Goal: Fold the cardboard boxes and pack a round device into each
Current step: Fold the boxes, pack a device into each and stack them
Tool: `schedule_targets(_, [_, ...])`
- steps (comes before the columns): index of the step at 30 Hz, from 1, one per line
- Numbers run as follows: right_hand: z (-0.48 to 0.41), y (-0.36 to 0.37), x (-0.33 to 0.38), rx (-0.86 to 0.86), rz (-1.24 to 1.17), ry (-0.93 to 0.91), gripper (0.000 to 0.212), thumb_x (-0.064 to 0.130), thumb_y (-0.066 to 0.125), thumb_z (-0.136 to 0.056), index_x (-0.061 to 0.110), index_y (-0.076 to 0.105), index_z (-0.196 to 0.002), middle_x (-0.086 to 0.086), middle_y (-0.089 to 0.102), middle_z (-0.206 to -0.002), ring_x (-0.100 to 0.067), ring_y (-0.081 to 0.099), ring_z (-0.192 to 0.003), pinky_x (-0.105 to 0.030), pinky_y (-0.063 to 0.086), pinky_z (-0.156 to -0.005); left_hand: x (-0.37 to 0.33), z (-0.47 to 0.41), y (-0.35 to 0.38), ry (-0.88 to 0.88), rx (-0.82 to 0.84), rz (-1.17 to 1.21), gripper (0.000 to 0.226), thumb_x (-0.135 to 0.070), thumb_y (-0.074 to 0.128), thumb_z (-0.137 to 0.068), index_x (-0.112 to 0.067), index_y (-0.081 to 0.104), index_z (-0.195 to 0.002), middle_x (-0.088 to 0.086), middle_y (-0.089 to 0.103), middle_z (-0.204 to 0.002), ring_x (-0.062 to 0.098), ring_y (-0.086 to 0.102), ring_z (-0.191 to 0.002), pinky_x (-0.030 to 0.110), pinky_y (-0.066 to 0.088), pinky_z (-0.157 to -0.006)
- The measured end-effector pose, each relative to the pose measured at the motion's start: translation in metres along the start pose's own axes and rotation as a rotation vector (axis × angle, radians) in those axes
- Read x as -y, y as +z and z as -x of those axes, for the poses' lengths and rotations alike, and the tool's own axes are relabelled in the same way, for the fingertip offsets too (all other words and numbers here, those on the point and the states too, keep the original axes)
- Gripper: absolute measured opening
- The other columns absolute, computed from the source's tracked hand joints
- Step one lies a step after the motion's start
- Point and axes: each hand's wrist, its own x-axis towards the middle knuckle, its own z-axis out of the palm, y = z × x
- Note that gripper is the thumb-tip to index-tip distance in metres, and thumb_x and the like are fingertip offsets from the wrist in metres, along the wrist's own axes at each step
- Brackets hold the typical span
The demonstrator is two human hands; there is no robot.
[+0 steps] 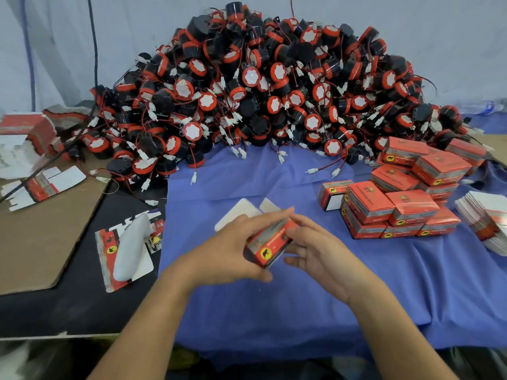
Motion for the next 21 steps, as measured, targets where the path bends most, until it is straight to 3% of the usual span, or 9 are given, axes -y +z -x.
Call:
schedule_targets(3, [0.000, -0.013, -0.004, -0.012, -0.001, -0.028, 0.057, 0.012, 0.074, -0.087, 0.022, 0.059, -0.141, -0.012, 0.071, -0.126, -0.027, 0.066, -0.121, -0.041, 0.045, -0.108, 0.009, 0.002, 0.000, -0.041, -0.109, -0.259, 0.112, -0.020, 0.091, -0.071, -0.079, 0.024, -0.139, -0.029, 0.041, -0.118, -0.008, 0.038, -0.117, 0.001, 0.035, -0.092])
schedule_targets(6, [0.000, -0.020, -0.010, 0.030, 0.036, -0.112, 0.063, 0.009, 0.068, -0.085, 0.015, 0.053, -0.145, -0.009, 0.065, -0.138, -0.026, 0.057, -0.134, -0.041, 0.041, -0.116, 0.022, 0.006, 0.006, 0.035, -0.300, -0.354, 0.122, -0.026, 0.096, -0.064, -0.070, 0.018, -0.147, -0.034, 0.039, -0.136, -0.007, 0.029, -0.125, 0.012, 0.033, -0.106])
schedule_targets(9, [-0.001, -0.023, -0.016, 0.049, 0.172, -0.144, 0.060, 0.002, 0.067, -0.092, 0.020, 0.046, -0.145, 0.000, 0.064, -0.141, -0.019, 0.054, -0.137, -0.039, 0.043, -0.115, 0.040, 0.012, 0.011, 0.003, -0.478, 0.010, 0.136, -0.030, 0.101, -0.059, -0.060, 0.010, -0.155, -0.027, 0.018, -0.160, -0.011, 0.023, -0.144, 0.008, 0.034, -0.111])
schedule_targets(11, [-0.005, -0.025, -0.024, 0.065, 0.374, -0.149, 0.061, -0.007, 0.066, -0.095, 0.022, 0.040, -0.142, 0.004, 0.061, -0.143, -0.012, 0.050, -0.139, -0.036, 0.040, -0.116, 0.048, 0.015, 0.015, -0.061, -0.407, 0.305, 0.138, -0.025, 0.099, -0.063, -0.062, 0.003, -0.155, -0.027, 0.035, -0.157, -0.006, 0.040, -0.142, 0.013, 0.044, -0.106])
schedule_targets(12, [-0.009, -0.025, -0.030, 0.076, 0.508, -0.158, 0.062, -0.006, 0.067, -0.094, 0.023, 0.039, -0.141, 0.007, 0.059, -0.144, -0.009, 0.048, -0.140, -0.036, 0.040, -0.117, 0.051, 0.016, 0.019, -0.083, -0.355, 0.309, 0.129, -0.021, 0.097, -0.068, -0.061, 0.010, -0.155, -0.026, 0.050, -0.148, -0.002, 0.050, -0.136, 0.015, 0.047, -0.103])
schedule_targets(14, [-0.016, -0.025, -0.043, 0.055, 0.754, -0.145, 0.065, 0.005, 0.073, -0.091, 0.031, 0.039, -0.139, 0.017, 0.058, -0.142, -0.006, 0.048, -0.138, -0.040, 0.042, -0.115, 0.057, 0.016, 0.027, -0.114, -0.358, 0.166, 0.095, -0.021, 0.093, -0.075, -0.060, 0.038, -0.142, -0.026, 0.063, -0.132, 0.001, 0.060, -0.125, 0.017, 0.052, -0.097])
schedule_targets(16, [-0.017, -0.026, -0.046, 0.002, 0.836, -0.124, 0.068, 0.015, 0.078, -0.088, 0.040, 0.039, -0.138, 0.024, 0.057, -0.139, -0.003, 0.050, -0.135, -0.041, 0.044, -0.112, 0.059, 0.015, 0.030, -0.132, -0.394, 0.108, 0.075, -0.028, 0.092, -0.075, -0.057, 0.050, -0.130, -0.029, 0.064, -0.129, -0.002, 0.061, -0.121, 0.020, 0.054, -0.097])
schedule_targets(18, [-0.019, -0.030, -0.044, 0.034, 0.770, -0.133, 0.070, 0.021, 0.083, -0.085, 0.041, 0.043, -0.139, 0.027, 0.056, -0.140, 0.001, 0.049, -0.135, -0.040, 0.044, -0.113, 0.061, 0.014, 0.027, -0.154, -0.366, 0.118, 0.085, -0.031, 0.093, -0.071, -0.059, 0.045, -0.135, -0.029, 0.062, -0.132, -0.001, 0.060, -0.123, 0.020, 0.054, -0.097])
schedule_targets(21, [-0.022, -0.036, -0.034, 0.116, 0.573, -0.138, 0.087, 0.052, 0.088, -0.076, 0.040, 0.041, -0.149, 0.023, 0.051, -0.149, 0.000, 0.045, -0.141, -0.039, 0.042, -0.116, 0.066, 0.015, 0.018, -0.182, -0.276, 0.228, 0.140, -0.031, 0.101, -0.061, -0.067, 0.000, -0.151, -0.030, 0.051, -0.146, -0.002, 0.057, -0.130, 0.016, 0.051, -0.099])
